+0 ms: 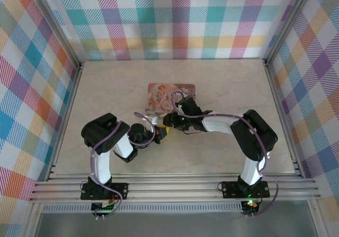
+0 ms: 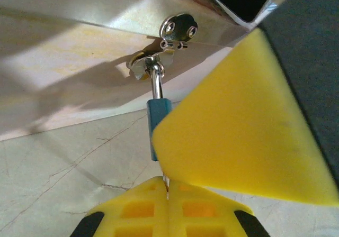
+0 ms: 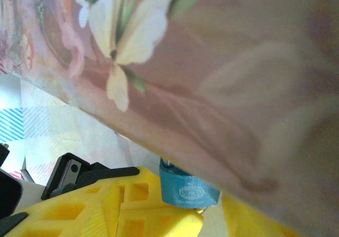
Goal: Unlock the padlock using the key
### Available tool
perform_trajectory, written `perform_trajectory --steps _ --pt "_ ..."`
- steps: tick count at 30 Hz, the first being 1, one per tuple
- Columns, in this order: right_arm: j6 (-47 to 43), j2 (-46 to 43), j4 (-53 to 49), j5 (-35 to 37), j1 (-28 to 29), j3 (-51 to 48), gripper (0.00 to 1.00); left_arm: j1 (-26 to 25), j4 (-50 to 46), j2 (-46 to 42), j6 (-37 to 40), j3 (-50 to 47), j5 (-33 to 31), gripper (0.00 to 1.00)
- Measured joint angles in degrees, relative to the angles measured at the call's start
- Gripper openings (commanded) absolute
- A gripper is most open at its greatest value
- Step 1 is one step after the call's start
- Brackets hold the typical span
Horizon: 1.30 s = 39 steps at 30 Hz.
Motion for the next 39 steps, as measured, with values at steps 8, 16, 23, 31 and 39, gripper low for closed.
perform_trajectory --steps 8,16,23,31,39 --pt "3.34 -4.98 -5.42 3.85 0.2 -2.71 0.59 -0.11 0.85 0.42 0.2 0.0 -0.39 0.0" --pt "5.16 -4.85 -4.5 4.85 0.26 -2.71 0.6 -0.11 0.96 0.5 0.2 0.0 -0.35 0.0" --pt "5.95 -3.1 -1.53 5.51 0.33 -2.12 0.61 -0.11 0.96 0.5 0.2 0.0 -0.15 0.0" --pt "6.05 0.0 0.11 5.97 0.33 0.61 0.57 -0.11 0.81 0.44 -0.04 0.11 0.52 0.0" --pt "5.97 0.87 0.61 6.32 0.31 1.31 0.37 -0.11 0.11 0.22 -0.39 0.35 1.16 0.0"
